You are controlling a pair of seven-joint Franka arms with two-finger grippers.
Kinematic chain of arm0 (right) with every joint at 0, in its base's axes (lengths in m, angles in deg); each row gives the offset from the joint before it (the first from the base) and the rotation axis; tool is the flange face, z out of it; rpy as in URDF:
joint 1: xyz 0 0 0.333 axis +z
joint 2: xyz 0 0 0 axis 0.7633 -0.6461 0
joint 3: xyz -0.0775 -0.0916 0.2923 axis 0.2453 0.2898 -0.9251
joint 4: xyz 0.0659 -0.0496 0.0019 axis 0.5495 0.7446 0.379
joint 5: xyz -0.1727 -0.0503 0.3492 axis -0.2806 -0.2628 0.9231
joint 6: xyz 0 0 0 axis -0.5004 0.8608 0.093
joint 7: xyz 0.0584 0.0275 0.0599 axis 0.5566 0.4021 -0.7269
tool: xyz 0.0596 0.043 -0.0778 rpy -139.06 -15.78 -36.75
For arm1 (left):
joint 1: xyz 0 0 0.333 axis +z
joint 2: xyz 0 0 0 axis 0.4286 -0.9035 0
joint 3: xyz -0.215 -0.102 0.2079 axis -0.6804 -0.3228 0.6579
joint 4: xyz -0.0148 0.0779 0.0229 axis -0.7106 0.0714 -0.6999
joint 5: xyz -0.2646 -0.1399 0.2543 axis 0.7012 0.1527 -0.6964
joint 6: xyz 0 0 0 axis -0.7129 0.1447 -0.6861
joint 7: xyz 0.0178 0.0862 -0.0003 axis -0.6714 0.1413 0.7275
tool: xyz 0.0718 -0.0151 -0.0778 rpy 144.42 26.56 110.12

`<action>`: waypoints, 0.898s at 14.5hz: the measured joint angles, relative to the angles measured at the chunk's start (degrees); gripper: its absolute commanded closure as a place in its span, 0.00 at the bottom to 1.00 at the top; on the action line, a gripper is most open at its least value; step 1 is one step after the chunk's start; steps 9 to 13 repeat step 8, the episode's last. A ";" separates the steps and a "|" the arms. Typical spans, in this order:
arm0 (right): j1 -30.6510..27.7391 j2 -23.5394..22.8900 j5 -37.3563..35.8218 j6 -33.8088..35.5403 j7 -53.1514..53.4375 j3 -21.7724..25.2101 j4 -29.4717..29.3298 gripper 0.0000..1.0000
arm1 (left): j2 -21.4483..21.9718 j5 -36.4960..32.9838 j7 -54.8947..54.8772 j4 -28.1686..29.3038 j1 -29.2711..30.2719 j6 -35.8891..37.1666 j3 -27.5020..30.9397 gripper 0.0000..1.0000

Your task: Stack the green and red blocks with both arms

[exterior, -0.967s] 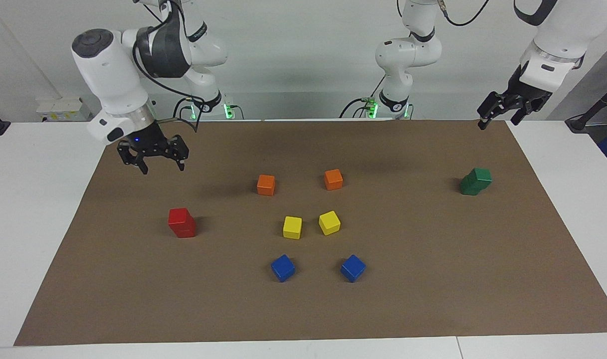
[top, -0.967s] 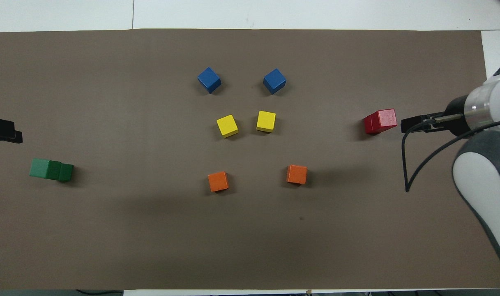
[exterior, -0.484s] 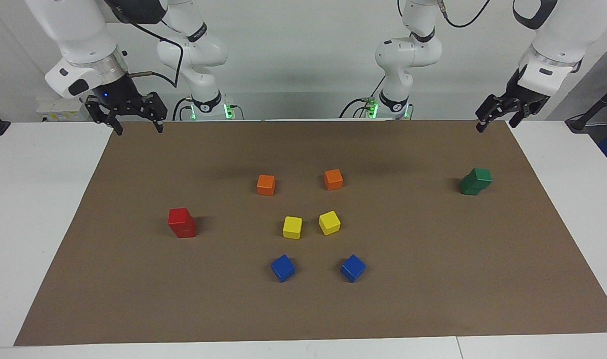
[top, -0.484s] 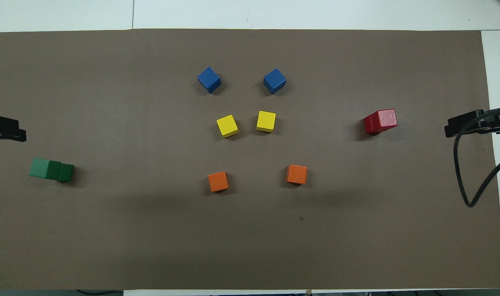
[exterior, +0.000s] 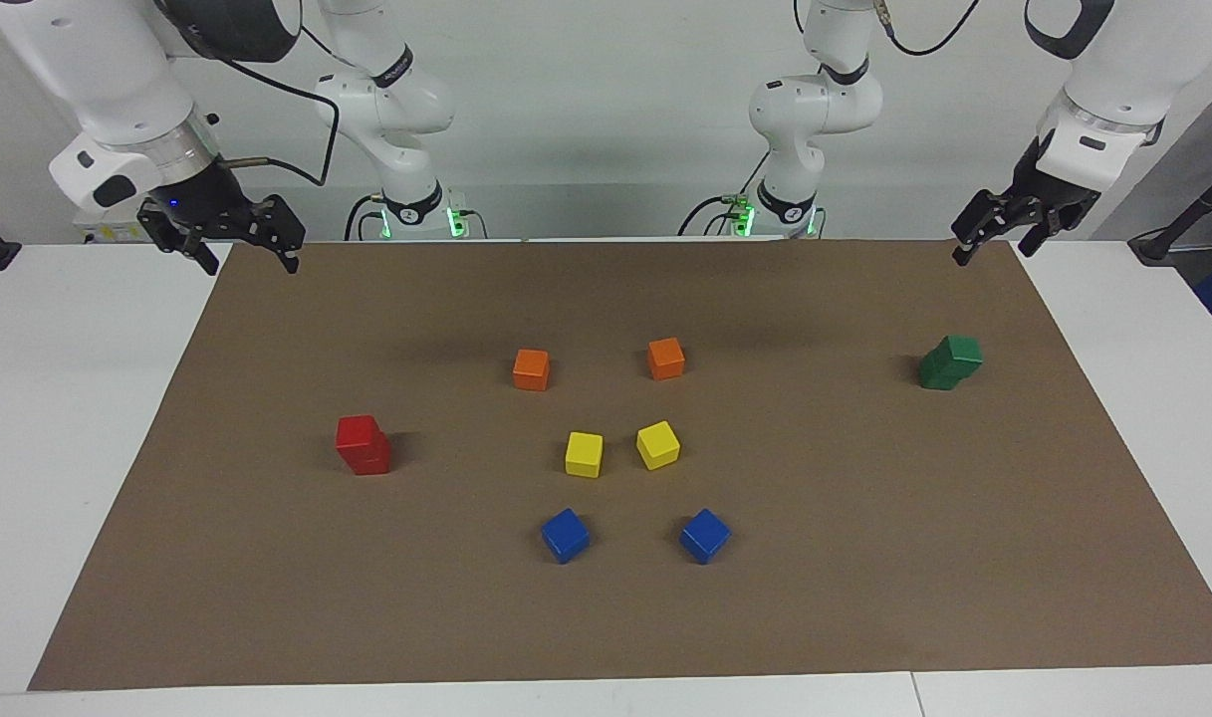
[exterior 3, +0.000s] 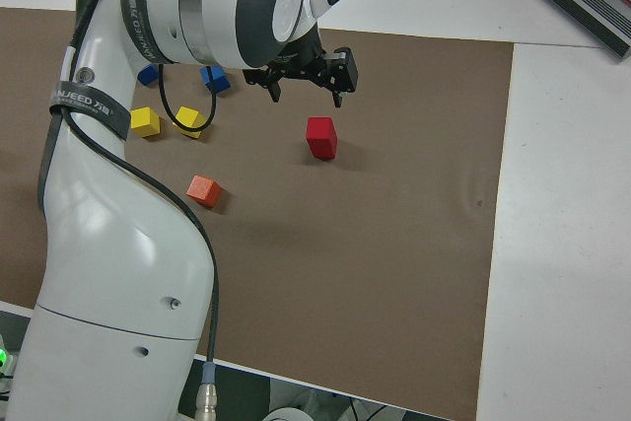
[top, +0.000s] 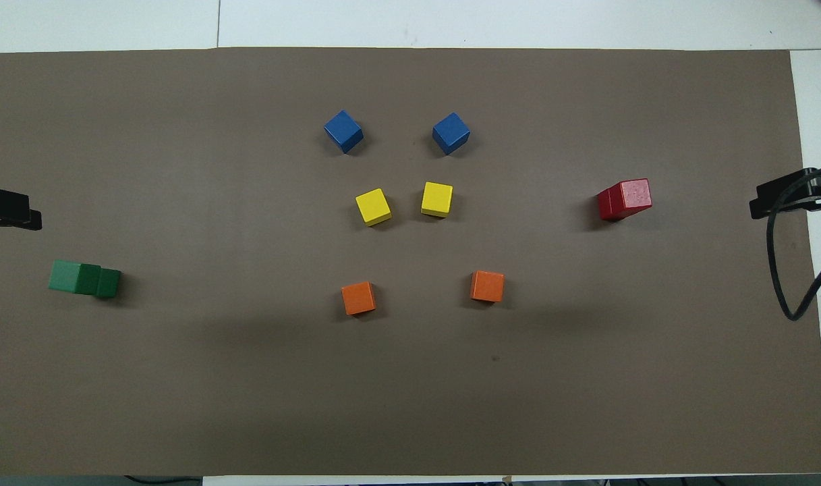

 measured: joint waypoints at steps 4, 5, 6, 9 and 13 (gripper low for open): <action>-0.01 0.05 0.00 0.07 0.00 0.00 -0.61 0.00 | 0.00 0.00 -0.01 -0.01 0.00 0.00 -0.02 0.00; -0.01 0.05 0.00 0.07 0.00 0.00 -0.67 0.00 | 0.00 0.00 -0.01 -0.01 0.00 0.00 -0.02 0.00; -0.01 0.05 0.00 0.07 0.00 -0.01 -0.71 0.00 | 0.00 0.00 -0.01 -0.01 0.00 0.00 -0.02 0.00; -0.01 0.05 0.00 0.07 0.00 -0.01 -0.77 0.00 | 0.00 0.00 -0.01 -0.01 0.00 0.00 -0.02 0.00; -0.01 0.05 0.00 0.07 0.00 -0.01 -0.77 0.00 | 0.00 0.00 -0.01 -0.01 0.00 0.00 -0.02 0.00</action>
